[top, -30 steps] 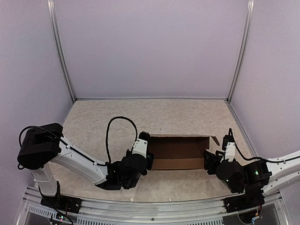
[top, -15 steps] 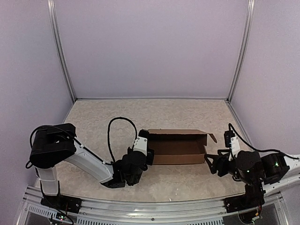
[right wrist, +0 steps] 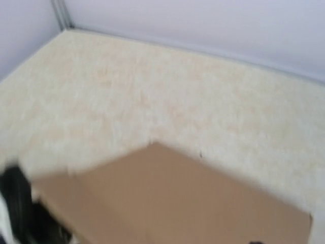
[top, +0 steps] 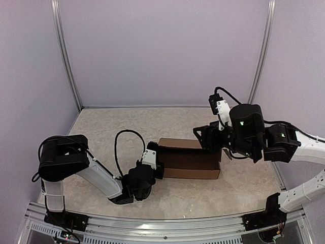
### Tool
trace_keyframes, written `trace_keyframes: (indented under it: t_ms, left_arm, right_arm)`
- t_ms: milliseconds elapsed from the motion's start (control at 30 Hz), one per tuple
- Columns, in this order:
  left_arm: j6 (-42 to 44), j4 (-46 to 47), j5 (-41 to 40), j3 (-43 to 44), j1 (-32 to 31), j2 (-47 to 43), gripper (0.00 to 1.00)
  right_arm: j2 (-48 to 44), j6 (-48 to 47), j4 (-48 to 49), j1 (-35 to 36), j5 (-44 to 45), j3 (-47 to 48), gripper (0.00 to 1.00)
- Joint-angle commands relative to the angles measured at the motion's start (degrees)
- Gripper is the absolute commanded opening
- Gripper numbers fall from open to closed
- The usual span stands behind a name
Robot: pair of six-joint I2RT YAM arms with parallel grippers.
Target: Fold the paper box
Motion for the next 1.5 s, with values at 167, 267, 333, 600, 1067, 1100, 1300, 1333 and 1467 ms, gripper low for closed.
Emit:
trace_keyframes:
  t_ms: [167, 267, 333, 600, 1067, 1100, 1300, 1333, 1467]
  left_arm:
    - [0.03, -4.35, 0.77, -2.86, 0.30, 3.65, 0.00]
    - [0.47, -3.51, -0.45, -2.84, -0.13, 3.97, 0.00]
    - [0.86, -3.26, -0.36, -2.79, -0.52, 4.17, 0.00]
    - [2.04, -2.83, -3.46, -2.96, -2.88, 3.00, 0.11]
    - [1.37, -10.13, -5.99, -6.43, -10.52, -12.15, 0.64]
    - [2.01, -11.84, -5.97, -6.51, -10.73, -13.35, 0.67]
    - [-0.44, -30.97, -0.96, -4.58, -7.86, -27.49, 0.69]
    - [-1.52, -34.33, 0.78, -3.91, -6.83, -29.51, 0.69]
    - [-7.55, -46.84, 13.05, -1.57, -0.34, -39.02, 0.76]
  right_arm:
    - [13.67, -2.00, 6.82, -10.95, -11.10, 7.96, 0.67]
    - [17.52, -1.59, 9.37, -13.34, -12.21, 7.96, 0.66]
    - [19.87, -1.25, 10.37, -14.46, -12.26, 7.70, 0.65]
    - [24.08, 1.26, 15.29, -16.36, -11.62, 1.03, 0.62]
    - [27.33, 2.46, 21.13, -16.38, -10.22, -6.15, 0.56]
    - [27.72, 2.16, 21.26, -16.39, -10.37, -6.21, 0.56]
    - [29.66, 2.13, 25.43, -16.39, -11.10, -8.95, 0.56]
    - [30.27, 2.08, 25.58, -16.43, -11.52, -8.99, 0.56]
    - [32.61, 2.10, 27.05, -16.41, -13.48, -9.82, 0.55]
